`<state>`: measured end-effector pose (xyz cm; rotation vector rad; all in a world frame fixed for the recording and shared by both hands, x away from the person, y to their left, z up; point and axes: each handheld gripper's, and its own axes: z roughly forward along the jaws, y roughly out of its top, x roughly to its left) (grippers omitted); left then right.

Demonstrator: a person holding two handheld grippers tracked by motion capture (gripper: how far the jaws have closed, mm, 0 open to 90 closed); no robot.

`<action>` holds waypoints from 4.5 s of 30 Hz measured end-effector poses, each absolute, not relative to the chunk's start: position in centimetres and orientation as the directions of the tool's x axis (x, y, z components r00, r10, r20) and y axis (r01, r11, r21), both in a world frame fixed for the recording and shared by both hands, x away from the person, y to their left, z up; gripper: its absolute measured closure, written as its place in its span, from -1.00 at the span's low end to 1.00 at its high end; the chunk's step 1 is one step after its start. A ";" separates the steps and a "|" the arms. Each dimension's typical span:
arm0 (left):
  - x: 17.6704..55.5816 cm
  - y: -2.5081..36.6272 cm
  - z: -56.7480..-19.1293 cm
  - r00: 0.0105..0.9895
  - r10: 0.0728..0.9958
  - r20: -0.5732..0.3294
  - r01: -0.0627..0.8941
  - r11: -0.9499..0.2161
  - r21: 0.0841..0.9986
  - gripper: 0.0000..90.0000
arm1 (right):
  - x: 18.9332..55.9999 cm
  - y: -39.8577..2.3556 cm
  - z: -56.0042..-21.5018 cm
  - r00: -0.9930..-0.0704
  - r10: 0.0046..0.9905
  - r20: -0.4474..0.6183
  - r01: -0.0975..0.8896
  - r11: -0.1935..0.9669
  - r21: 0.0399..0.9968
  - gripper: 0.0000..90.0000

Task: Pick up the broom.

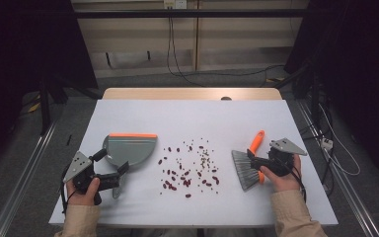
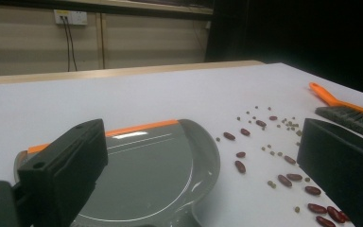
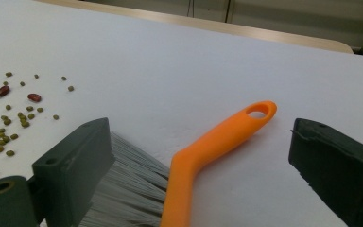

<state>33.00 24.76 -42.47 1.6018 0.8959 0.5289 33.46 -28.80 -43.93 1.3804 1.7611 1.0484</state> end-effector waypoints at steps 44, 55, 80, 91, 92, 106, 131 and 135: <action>32.7 25.6 -42.5 0.587 0.796 -0.150 0.268 -0.016 0.963 -0.95 | 38.9 -27.9 -46.0 -0.106 0.994 -0.001 0.716 0.077 0.693 -0.14; 32.2 25.5 -42.4 0.591 0.793 -0.147 0.268 -0.021 0.963 -0.95 | 39.4 -26.8 -45.2 -0.215 0.975 0.063 0.757 0.126 0.641 0.51; 32.1 25.6 -42.0 0.589 0.796 -0.141 0.256 -0.018 0.967 -0.95 | 40.1 -27.9 -44.7 -0.302 0.946 0.119 0.818 0.193 0.542 0.52; 32.3 25.0 -41.7 0.598 0.790 -0.137 0.247 -0.020 0.969 -0.95 | 39.0 -27.9 -45.3 -0.286 0.953 0.104 0.774 0.166 0.611 0.52; 32.3 25.0 -41.7 0.598 0.790 -0.137 0.247 -0.020 0.969 -0.95 | 39.0 -27.9 -45.3 -0.286 0.953 0.104 0.774 0.166 0.611 0.52; 32.3 25.0 -40.7 0.598 0.790 -0.137 0.234 -0.009 0.972 -0.95 | 38.4 -28.0 -43.5 -0.305 0.938 0.163 0.699 0.105 0.707 0.56; 33.0 20.8 -39.0 0.679 0.726 -0.109 0.219 -0.059 0.974 -0.95 | 35.2 -29.8 -39.1 -0.373 0.875 0.309 0.459 -0.116 0.881 0.59; 33.2 20.0 -38.7 0.694 0.714 -0.098 0.212 -0.073 0.974 -0.95 | 34.9 -29.7 -38.8 -0.380 0.871 0.312 0.439 -0.128 0.890 0.60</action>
